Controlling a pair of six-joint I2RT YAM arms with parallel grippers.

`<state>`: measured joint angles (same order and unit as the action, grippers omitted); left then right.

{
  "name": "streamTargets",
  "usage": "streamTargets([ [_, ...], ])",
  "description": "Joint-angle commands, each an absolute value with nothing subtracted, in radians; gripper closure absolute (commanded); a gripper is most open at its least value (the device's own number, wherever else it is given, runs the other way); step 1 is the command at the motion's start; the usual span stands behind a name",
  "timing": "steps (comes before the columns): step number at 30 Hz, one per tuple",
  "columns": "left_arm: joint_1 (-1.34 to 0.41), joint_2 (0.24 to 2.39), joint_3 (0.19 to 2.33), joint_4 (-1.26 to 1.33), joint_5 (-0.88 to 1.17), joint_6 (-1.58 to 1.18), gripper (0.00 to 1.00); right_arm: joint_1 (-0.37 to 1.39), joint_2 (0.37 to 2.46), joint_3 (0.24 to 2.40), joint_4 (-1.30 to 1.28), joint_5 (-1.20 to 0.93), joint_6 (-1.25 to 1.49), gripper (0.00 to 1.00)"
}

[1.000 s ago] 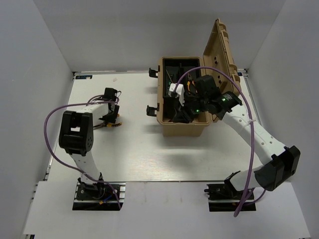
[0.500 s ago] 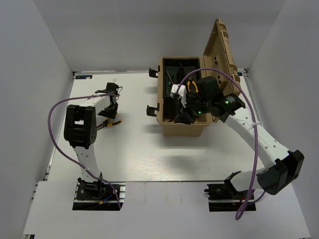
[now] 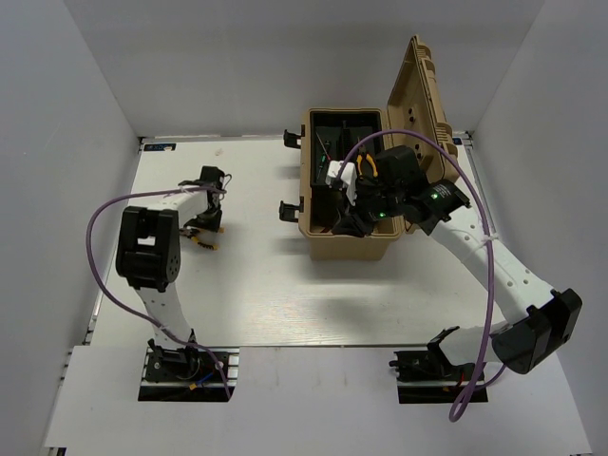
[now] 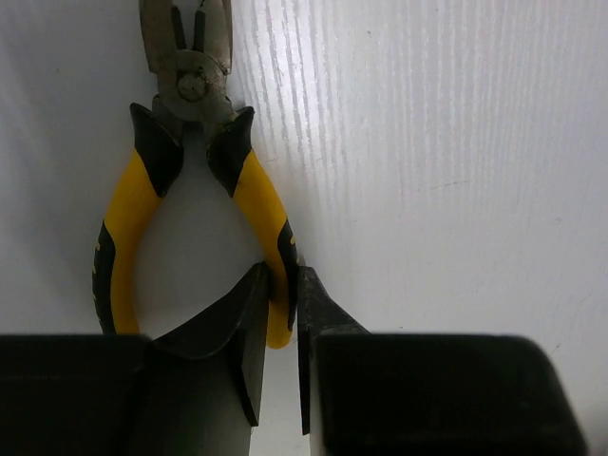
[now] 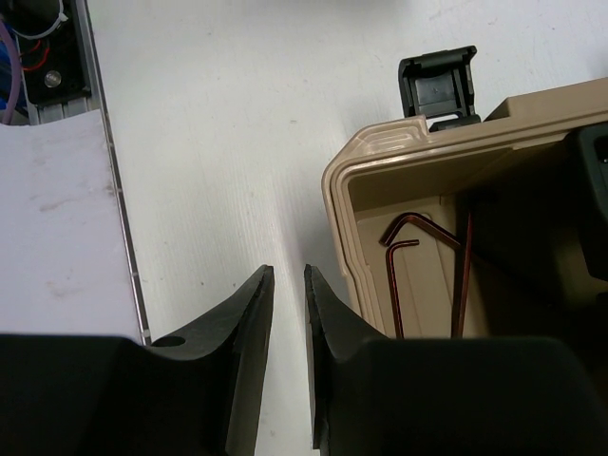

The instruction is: Sort the tools into containers

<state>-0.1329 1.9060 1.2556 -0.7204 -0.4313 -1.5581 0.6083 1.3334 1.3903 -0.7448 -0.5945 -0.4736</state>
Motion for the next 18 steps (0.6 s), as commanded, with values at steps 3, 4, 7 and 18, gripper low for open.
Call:
streamTargets([
  [3,-0.135,1.809,1.112,-0.720,-0.437,-1.505,0.88,0.606,1.298,1.390,-0.718,-0.617,-0.465,0.74],
  [4,-0.135,1.793,1.097,-0.707,-0.437,-1.479,0.94,0.606,1.296,1.390,-0.716,-0.618,-0.463,0.74],
  [7,-0.135,1.732,1.040,-0.651,-0.411,-1.410,1.00,0.607,1.293,1.388,-0.716,-0.618,-0.460,0.74],
  [18,-0.155,1.580,0.968,-0.384,-0.264,-0.994,1.00,0.606,1.281,1.371,-0.703,-0.604,-0.451,0.74],
])
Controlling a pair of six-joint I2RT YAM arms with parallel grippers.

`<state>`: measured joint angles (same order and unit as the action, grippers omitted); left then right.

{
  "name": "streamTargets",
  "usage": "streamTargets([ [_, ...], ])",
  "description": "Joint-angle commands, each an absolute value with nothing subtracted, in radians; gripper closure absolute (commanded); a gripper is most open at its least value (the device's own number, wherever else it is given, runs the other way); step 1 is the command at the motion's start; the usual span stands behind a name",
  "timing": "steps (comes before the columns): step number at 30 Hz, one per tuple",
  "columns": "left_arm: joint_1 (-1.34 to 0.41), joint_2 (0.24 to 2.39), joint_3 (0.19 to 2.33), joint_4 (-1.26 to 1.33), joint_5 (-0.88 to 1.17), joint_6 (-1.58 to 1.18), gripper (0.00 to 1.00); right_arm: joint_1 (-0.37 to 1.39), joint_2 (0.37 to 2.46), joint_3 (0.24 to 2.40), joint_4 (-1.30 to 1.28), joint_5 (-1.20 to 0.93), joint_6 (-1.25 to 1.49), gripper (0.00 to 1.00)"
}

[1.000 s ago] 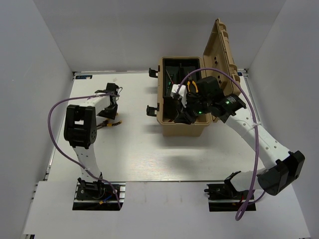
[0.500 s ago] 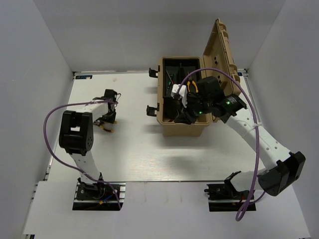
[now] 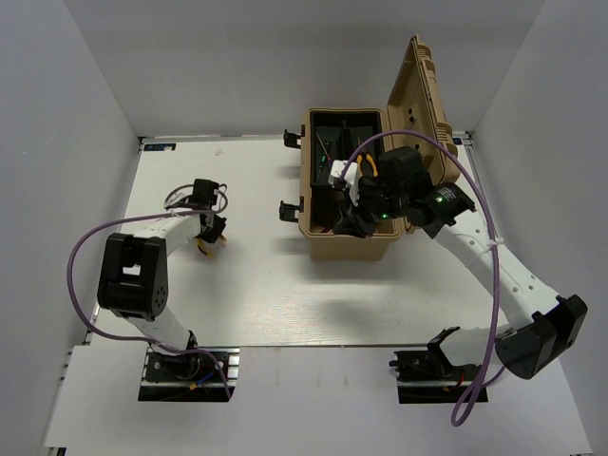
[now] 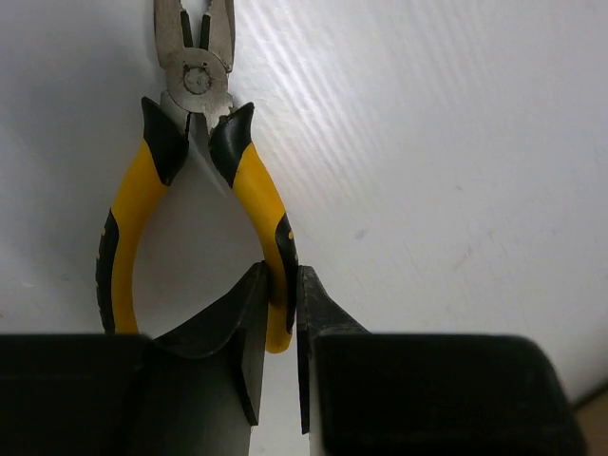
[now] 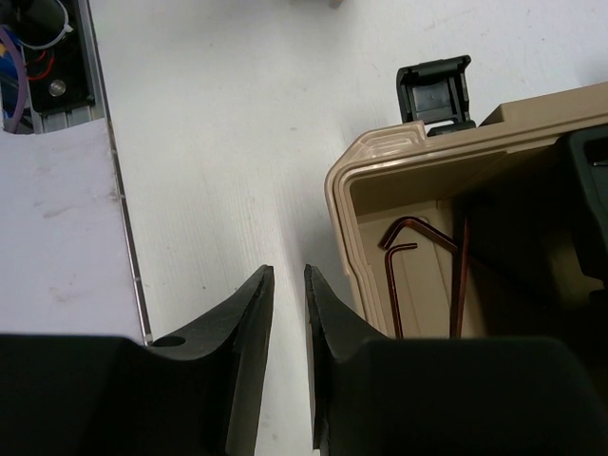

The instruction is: Sort the tools into containers

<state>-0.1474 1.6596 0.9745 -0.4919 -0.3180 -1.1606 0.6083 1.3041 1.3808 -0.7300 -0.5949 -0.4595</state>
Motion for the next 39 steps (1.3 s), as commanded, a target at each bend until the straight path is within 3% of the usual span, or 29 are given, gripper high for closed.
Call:
streamTargets([
  [1,-0.155,1.580,0.968,-0.355,-0.240,-0.970,1.00,0.606,1.281,1.370,-0.704,-0.604,-0.449,0.74],
  [15,-0.164,1.522,0.989,-0.307,-0.121,-0.776,1.00,0.606,1.287,1.371,-0.704,-0.595,-0.449,0.74],
  [20,-0.164,1.600,0.962,-0.307,-0.091,-0.765,1.00,0.604,1.287,1.370,-0.704,-0.591,-0.451,0.74],
  [25,-0.164,1.655,0.867,-0.243,-0.091,-0.775,1.00,0.603,1.275,1.364,-0.706,-0.591,-0.453,0.74],
  [37,-0.183,1.746,0.857,-0.297,-0.192,-0.775,1.00,0.606,1.279,1.355,-0.707,-0.592,-0.453,0.74],
  [39,-0.183,1.758,0.877,-0.317,-0.207,-0.775,0.87,0.603,1.281,1.355,-0.704,-0.594,-0.454,0.74],
])
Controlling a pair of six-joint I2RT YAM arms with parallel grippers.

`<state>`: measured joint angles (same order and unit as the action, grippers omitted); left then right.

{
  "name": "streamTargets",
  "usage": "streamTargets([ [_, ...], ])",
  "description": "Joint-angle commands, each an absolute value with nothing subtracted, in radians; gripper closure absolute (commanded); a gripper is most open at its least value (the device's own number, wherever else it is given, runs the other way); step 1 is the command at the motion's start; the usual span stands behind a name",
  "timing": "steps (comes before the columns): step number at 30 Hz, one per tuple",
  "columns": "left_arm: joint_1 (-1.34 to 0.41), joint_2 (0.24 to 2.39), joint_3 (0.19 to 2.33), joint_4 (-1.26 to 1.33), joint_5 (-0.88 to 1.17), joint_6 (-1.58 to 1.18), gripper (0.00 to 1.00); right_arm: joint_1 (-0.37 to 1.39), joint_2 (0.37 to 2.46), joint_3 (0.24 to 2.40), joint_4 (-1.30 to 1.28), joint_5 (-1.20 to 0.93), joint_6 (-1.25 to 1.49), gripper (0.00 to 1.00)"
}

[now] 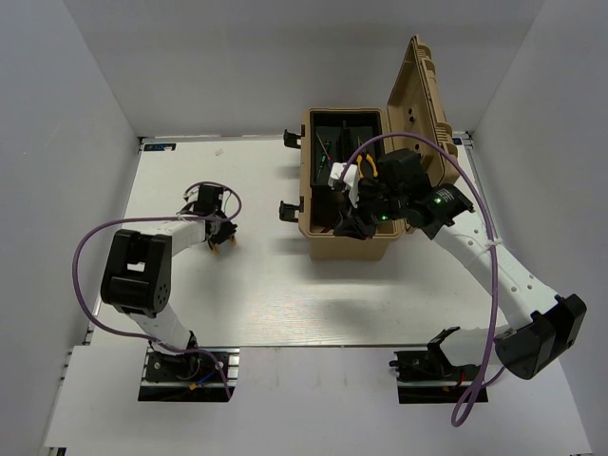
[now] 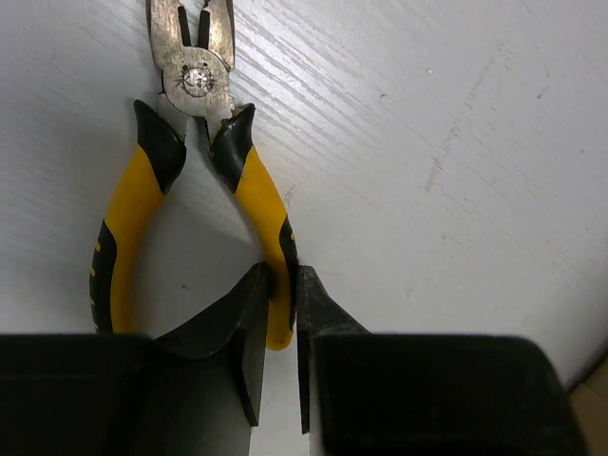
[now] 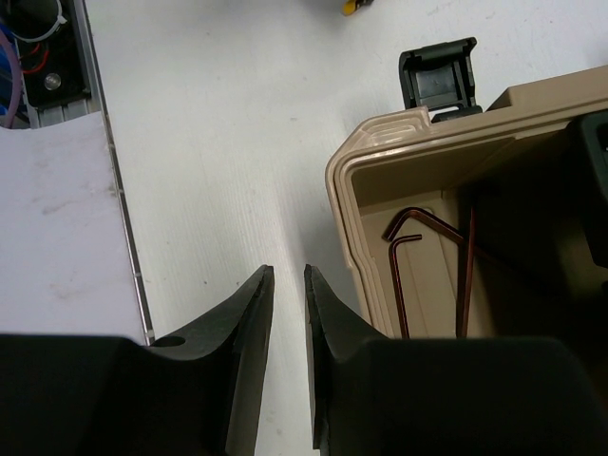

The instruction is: Sort the tools into containers

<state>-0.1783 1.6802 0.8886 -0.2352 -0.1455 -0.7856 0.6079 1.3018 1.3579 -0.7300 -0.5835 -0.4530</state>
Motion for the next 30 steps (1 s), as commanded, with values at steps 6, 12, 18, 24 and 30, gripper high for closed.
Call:
streamTargets([
  [6,-0.183,1.776,0.905,-0.360,-0.261,-0.775,0.58,0.603,1.276,1.351,-0.706,-0.595,-0.456,0.74],
  [12,-0.183,1.796,0.948,-0.406,-0.290,-0.775,0.52,0.603,1.263,1.345,-0.706,-0.595,-0.456,0.74],
  [18,-0.183,1.830,1.028,-0.472,-0.325,-0.784,0.49,0.604,1.247,1.335,-0.706,-0.589,-0.459,0.74],
  [24,-0.183,1.881,1.060,-0.515,-0.354,-0.795,0.50,0.603,1.229,1.324,-0.713,-0.578,-0.463,0.74],
  [30,-0.183,1.890,1.040,-0.518,-0.333,-0.804,0.78,0.606,1.224,1.328,-0.713,-0.578,-0.468,0.74],
])
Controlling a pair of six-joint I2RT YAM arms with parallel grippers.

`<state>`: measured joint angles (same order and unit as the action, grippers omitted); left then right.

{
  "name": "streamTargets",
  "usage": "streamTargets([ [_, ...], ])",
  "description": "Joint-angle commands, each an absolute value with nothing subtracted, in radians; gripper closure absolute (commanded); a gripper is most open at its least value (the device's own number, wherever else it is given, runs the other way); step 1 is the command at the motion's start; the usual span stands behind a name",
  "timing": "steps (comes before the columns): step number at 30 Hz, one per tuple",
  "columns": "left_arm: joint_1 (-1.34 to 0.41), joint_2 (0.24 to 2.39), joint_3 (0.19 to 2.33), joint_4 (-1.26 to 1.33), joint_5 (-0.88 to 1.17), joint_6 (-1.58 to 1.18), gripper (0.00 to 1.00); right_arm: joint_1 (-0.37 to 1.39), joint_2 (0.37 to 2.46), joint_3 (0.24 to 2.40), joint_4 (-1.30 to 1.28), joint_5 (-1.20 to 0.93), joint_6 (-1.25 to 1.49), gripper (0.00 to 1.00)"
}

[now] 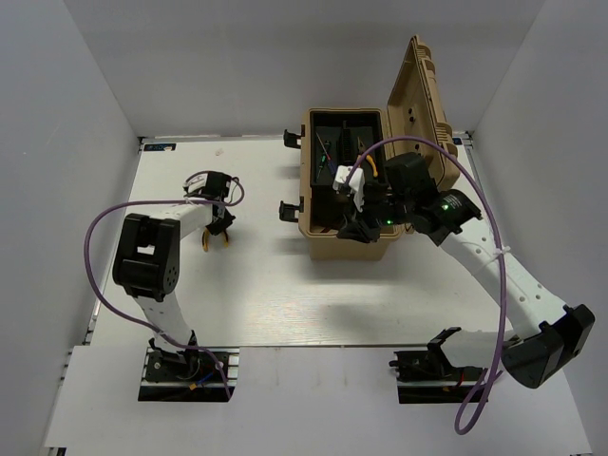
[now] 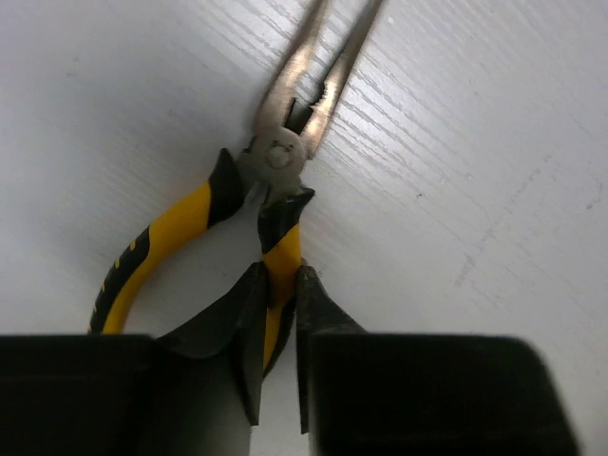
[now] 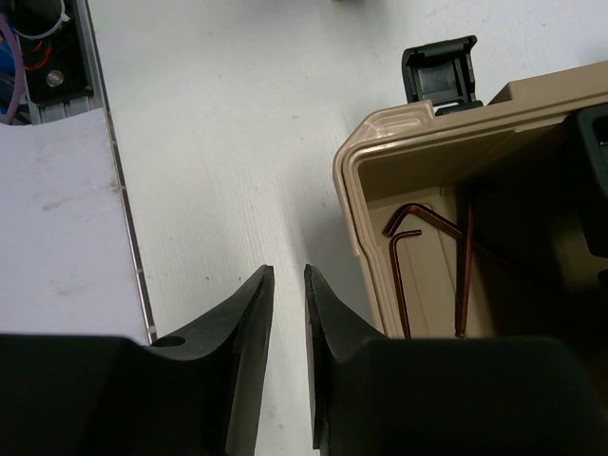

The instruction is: Sort the tools into containers

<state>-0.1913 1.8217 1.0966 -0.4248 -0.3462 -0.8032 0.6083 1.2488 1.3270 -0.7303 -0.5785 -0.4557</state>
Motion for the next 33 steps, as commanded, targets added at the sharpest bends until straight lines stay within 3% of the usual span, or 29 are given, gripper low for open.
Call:
streamTargets([
  [1,-0.183,1.890,1.040,-0.509,-0.333,-0.804,0.82,0.604,1.223,1.328,-0.713,-0.578,-0.466,0.74],
  [2,-0.183,1.890,1.040,-0.509,-0.333,-0.804,0.90,0.603,1.221,1.328,-0.715,-0.578,-0.466,0.74],
  [5,-0.183,1.890,1.031,-0.509,-0.324,-0.804,0.99,0.600,1.219,1.331,-0.716,-0.580,-0.465,0.74],
  [9,-0.183,1.847,1.040,-0.509,-0.314,-0.773,1.00,0.603,1.213,1.330,-0.719,-0.584,-0.466,0.74],
  [11,-0.183,1.787,1.040,-0.500,-0.290,-0.750,1.00,0.606,1.213,1.330,-0.726,-0.586,-0.466,0.61],
  [13,-0.183,1.728,1.040,-0.477,-0.252,-0.706,1.00,0.606,1.216,1.331,-0.730,-0.586,-0.469,0.38],
  [15,-0.193,1.622,1.051,-0.451,-0.230,-0.674,1.00,0.604,1.218,1.336,-0.738,-0.591,-0.479,0.36],
  [19,-0.215,1.465,1.100,-0.442,-0.198,-0.594,1.00,0.606,1.226,1.344,-0.744,-0.598,-0.485,0.88],
  [20,-0.215,1.442,1.130,-0.442,-0.181,-0.585,1.00,0.604,1.226,1.345,-0.745,-0.598,-0.488,0.92],
  [24,-0.225,1.358,1.205,-0.460,-0.126,-0.552,1.00,0.604,1.230,1.350,-0.742,-0.586,-0.483,0.91],
  [30,-0.245,1.362,1.339,-0.331,0.159,-0.520,1.00,0.604,1.230,1.376,-0.727,-0.465,-0.472,0.88],
  [33,-0.270,1.451,1.436,-0.272,0.355,-0.509,1.00,0.604,1.226,1.390,-0.681,-0.269,-0.451,1.00],
])
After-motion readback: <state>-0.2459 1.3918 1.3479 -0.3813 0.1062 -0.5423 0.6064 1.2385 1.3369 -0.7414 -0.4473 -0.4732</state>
